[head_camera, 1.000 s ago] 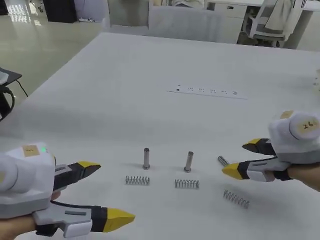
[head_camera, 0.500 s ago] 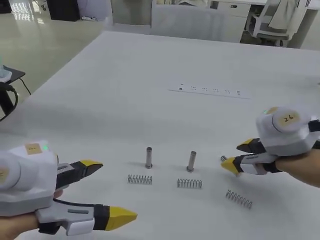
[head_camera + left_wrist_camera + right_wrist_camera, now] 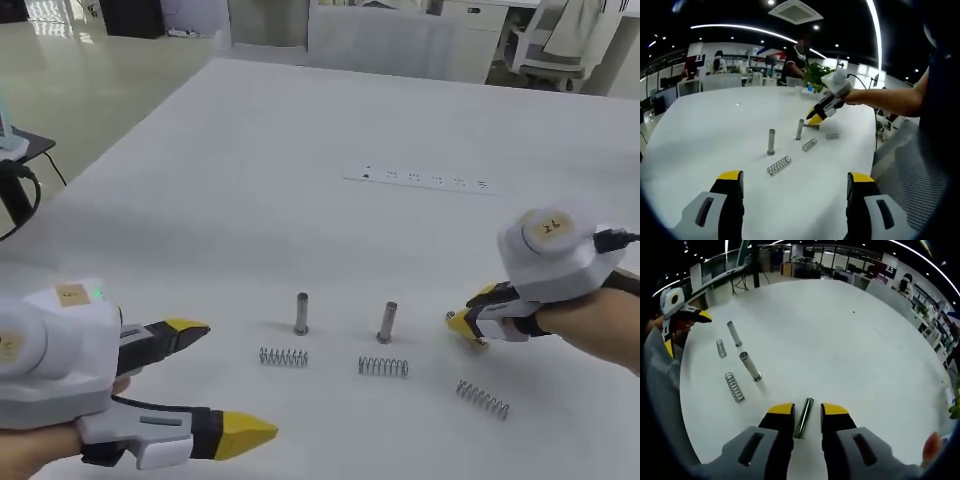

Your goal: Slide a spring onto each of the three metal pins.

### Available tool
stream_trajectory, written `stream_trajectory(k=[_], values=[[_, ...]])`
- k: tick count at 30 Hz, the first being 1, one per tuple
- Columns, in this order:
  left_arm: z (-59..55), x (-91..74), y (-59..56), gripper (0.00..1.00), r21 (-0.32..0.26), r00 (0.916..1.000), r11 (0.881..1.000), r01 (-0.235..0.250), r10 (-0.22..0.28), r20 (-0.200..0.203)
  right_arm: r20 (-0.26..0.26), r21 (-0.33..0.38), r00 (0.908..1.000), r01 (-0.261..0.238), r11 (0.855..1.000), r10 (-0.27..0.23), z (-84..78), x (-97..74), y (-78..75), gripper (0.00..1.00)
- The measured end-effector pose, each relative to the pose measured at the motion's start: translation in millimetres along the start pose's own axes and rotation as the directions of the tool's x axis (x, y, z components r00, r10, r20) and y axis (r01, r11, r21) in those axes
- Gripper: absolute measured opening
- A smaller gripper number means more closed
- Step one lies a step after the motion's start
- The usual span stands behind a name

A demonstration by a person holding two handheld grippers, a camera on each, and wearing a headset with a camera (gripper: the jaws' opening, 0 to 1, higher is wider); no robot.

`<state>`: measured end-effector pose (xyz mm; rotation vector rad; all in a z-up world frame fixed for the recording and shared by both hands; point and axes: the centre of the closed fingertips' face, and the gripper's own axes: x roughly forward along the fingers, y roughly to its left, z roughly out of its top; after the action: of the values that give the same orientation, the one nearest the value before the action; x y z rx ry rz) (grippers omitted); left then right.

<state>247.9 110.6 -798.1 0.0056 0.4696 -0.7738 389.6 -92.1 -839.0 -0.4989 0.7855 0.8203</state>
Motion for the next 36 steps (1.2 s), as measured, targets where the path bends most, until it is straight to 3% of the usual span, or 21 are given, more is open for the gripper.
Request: stream_trajectory(k=[28,36], values=[[-1.2,0.9,0.6,0.82,-0.005,1.0000,1.000,0.002,-0.003,-0.003,-0.071,0.051,0.9975,-0.007,0.999,0.011,-3.2,15.1,3.8,0.10],[-1.5,1.3,-0.1,0.82,-0.007,1.0000,1.000,0.004,-0.004,-0.002,-0.094,0.097,0.9955,-0.004,0.995,0.013,-4.1,17.1,3.1,0.07]])
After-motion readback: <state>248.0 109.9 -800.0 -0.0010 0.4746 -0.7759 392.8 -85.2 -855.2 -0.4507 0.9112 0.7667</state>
